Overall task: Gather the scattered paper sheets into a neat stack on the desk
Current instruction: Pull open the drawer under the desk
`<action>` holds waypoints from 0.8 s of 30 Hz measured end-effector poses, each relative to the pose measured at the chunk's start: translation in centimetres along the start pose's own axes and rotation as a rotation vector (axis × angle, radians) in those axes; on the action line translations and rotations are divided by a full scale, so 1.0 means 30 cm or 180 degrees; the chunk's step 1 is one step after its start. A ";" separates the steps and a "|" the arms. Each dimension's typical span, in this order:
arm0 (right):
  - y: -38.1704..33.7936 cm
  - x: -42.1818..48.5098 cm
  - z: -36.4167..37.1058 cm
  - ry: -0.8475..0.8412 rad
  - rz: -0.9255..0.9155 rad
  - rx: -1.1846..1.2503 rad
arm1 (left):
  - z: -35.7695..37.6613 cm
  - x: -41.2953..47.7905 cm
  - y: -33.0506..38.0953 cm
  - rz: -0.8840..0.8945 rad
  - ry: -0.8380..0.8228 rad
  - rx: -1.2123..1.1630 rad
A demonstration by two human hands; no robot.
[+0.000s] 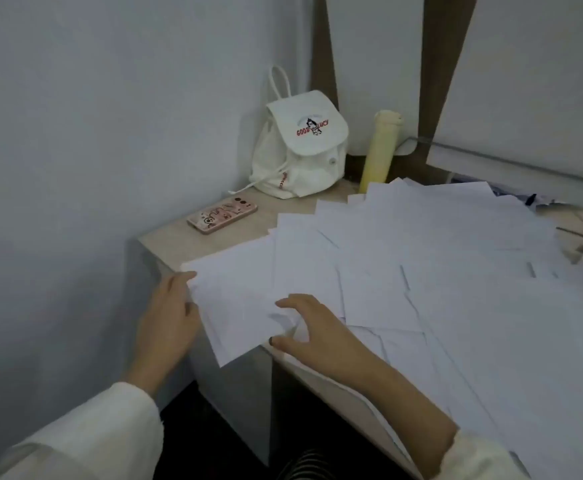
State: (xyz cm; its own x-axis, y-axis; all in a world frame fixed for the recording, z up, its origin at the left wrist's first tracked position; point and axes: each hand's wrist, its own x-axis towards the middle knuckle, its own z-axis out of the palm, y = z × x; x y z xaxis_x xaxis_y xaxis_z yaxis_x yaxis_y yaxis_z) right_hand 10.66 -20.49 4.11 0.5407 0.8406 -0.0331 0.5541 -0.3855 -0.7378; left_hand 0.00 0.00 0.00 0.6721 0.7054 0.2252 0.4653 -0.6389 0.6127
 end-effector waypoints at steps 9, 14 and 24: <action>0.055 0.196 0.245 0.0068 -0.0565 -0.2086 | 0.078 -0.021 -0.104 -0.0650 -0.0746 -0.1409; 0.065 0.249 0.263 0.0407 -0.0414 -0.2089 | 0.129 0.046 -0.157 -0.0874 -0.0400 -0.0839; 0.070 0.275 0.257 0.0176 -0.0213 -0.1850 | 0.133 0.174 -0.162 0.0153 -0.0795 0.1889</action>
State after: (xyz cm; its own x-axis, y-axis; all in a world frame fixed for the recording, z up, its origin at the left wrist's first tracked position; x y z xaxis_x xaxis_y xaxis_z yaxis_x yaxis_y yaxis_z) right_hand 11.42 -11.44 -2.91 0.5161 0.8552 0.0476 0.8359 -0.4908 -0.2457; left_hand 3.54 5.56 -4.81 0.7807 0.6247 0.0149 0.6226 -0.7797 0.0670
